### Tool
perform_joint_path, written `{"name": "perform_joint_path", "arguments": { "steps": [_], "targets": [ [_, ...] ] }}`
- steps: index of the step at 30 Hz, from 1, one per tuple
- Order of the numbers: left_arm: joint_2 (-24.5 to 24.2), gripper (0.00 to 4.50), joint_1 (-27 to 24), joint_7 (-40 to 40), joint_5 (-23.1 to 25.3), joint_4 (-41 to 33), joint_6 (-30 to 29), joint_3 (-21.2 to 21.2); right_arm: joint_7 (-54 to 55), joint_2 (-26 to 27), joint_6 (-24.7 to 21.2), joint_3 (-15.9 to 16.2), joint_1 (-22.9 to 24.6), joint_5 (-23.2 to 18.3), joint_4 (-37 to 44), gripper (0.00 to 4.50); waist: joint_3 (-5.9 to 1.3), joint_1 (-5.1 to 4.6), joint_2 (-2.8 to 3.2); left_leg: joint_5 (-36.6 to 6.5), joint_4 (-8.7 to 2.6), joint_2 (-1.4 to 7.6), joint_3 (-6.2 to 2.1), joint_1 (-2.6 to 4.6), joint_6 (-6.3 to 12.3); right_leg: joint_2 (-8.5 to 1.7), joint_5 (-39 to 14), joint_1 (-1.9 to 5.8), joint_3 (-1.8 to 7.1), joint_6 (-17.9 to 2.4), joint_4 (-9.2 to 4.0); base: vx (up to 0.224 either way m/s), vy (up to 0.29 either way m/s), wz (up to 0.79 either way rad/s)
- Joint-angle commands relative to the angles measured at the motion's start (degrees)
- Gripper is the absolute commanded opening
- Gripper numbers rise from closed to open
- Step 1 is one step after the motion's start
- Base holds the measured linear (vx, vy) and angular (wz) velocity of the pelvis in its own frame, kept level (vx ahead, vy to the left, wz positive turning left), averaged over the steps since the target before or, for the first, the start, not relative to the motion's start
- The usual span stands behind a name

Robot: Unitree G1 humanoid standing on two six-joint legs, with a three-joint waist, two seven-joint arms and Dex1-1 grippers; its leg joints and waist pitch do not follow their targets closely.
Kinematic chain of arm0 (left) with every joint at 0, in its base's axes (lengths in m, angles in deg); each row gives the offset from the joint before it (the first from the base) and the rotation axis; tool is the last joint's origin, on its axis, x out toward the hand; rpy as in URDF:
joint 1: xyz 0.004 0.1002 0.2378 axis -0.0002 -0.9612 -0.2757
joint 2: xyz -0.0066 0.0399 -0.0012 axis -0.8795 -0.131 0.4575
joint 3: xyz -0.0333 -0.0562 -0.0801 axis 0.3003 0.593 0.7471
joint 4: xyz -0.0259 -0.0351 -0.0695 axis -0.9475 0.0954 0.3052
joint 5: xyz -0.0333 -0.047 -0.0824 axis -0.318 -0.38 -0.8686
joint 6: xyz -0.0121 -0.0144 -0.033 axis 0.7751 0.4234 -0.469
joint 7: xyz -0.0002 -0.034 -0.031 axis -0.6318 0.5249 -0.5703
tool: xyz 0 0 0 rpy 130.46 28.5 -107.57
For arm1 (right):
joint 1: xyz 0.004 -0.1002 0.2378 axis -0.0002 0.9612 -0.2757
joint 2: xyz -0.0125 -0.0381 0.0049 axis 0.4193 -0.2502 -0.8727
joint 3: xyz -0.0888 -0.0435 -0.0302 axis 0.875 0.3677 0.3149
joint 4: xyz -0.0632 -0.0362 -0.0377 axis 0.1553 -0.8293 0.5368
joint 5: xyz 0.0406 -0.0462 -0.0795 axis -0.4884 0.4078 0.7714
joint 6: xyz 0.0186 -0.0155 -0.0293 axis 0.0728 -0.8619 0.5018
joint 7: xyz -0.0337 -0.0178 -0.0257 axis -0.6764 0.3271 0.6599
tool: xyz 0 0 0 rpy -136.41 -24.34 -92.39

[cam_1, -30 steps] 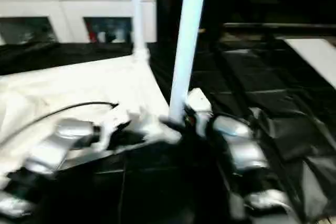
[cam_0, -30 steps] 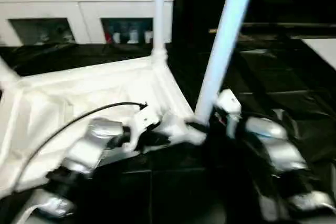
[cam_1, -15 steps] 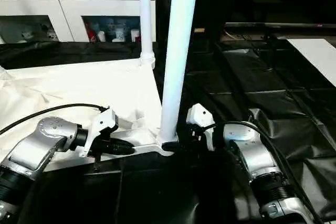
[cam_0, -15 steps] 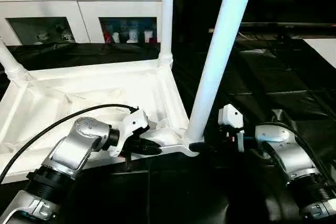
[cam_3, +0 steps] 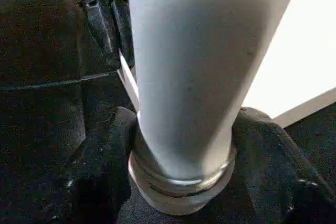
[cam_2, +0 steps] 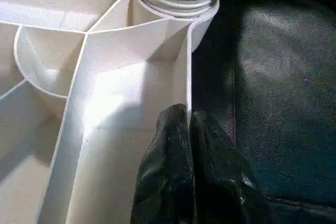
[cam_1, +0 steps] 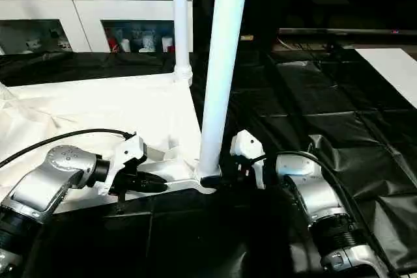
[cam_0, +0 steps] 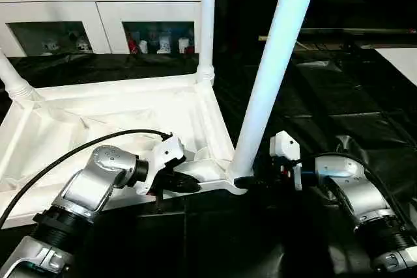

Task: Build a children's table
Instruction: Rotate leg to tighten

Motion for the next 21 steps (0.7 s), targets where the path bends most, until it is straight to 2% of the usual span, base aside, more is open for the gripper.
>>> {"name": "perform_joint_path", "arguments": {
  "steps": [1,12,15,17,18,20,21],
  "targets": [
    [-0.3,0.0,-0.9,-1.6,-0.6,-1.2,-0.8,-2.0,0.5,0.0,-0.7,0.5,-0.7,1.3,-1.6,2.61,-3.43,0.05,-0.37,-14.4,-3.96,2.21,-1.06,0.66,1.65,-2.97,-16.3,2.46,2.47,-11.7,-3.91,0.0,0.0,0.0],
    [-0.4,0.0,-1.1,-1.9,-0.7,-1.6,-1.2,-2.3,0.6,0.2,-0.8,0.9,0.0,1.1,-1.4,2.49,-3.56,0.09,-0.36,-13.9,-3.84,2.16,-1.02,0.68,1.75,-2.94,-15.0,2.56,2.46,-12.1,-3.76,0.0,0.0,0.0],
    [1.4,0.0,-0.4,1.6,0.7,0.3,0.8,-1.7,4.0,2.1,-1.9,0.3,0.2,1.3,-1.8,2.49,-3.52,0.02,-0.36,-14.0,-3.9,2.16,-1.06,0.66,1.65,-2.89,-15.1,2.55,2.45,-12.0,-3.78,0.0,0.0,0.0],
    [3.6,0.0,0.5,5.9,1.9,2.5,1.4,-0.9,9.4,4.3,-2.7,-0.4,-0.2,2.5,-3.4,2.49,-3.34,-0.12,-0.36,-15.9,-4.0,2.12,-1.1,0.9,0.67,-3.01,-18.7,2.32,2.42,-11.2,-4.28,0.0,0.0,0.0],
    [6.1,0.0,1.5,10.5,3.4,4.9,0.3,-0.8,16.0,7.5,-3.3,-1.5,-0.8,3.4,-5.8,2.49,-3.23,-0.27,-0.32,-16.6,-4.03,2.06,-1.08,0.86,0.35,-3.03,-19.9,2.12,2.47,-10.9,-4.34,0.0,0.0,0.0],
    [7.7,0.0,1.9,13.1,4.8,6.2,0.1,-1.6,20.2,10.1,-4.6,-2.2,-0.8,3.3,-6.8,2.49,-2.89,-0.54,-0.53,-20.0,-4.34,1.87,-1.46,1.16,-1.22,-3.13,-27.8,2.09,2.17,-8.2,-5.21,0.0,0.0,0.0],
    [8.4,0.0,2.0,14.3,5.4,6.6,0.1,-1.9,21.6,11.1,-5.1,-2.4,-0.8,3.2,-7.0,2.48,-2.73,-0.56,-0.45,-21.2,-4.41,1.9,-1.59,1.35,-1.5,-3.27,-30.0,1.9,2.11,-7.3,-5.49,0.0,0.0,0.0]
  ]
}}
